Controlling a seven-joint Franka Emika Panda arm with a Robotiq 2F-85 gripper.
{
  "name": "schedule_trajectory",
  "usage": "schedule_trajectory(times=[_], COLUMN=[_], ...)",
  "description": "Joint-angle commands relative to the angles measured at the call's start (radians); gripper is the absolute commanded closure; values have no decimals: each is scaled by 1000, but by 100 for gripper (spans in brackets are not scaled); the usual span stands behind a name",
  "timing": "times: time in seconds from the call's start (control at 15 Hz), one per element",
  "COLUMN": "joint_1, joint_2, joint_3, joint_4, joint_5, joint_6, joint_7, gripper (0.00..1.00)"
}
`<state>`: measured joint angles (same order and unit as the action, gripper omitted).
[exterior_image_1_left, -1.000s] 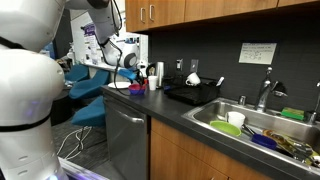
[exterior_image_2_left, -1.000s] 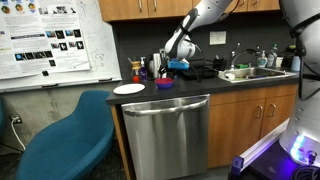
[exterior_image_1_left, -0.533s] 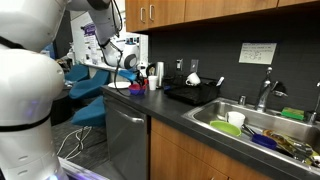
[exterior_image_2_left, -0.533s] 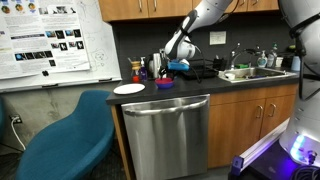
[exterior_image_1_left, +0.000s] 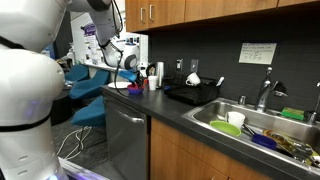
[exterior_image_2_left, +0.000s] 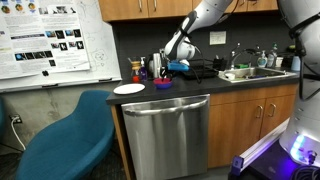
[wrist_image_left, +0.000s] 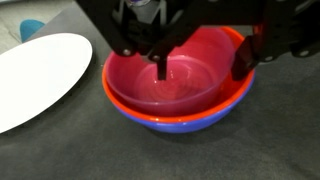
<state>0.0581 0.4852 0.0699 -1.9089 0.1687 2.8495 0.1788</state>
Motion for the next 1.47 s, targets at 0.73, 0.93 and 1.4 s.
schedule_trajectory(times=[0.73,0.93,1.4], joint_1=[-21,-36,-81], joint_2=[16,19,-11], joint_3=[19,38,101], joint_4=[43,57,63], joint_5=[26,45,131], joint_6=[-16,-18,-7], joint_7=[-19,-29,-75], gripper=[99,99,99])
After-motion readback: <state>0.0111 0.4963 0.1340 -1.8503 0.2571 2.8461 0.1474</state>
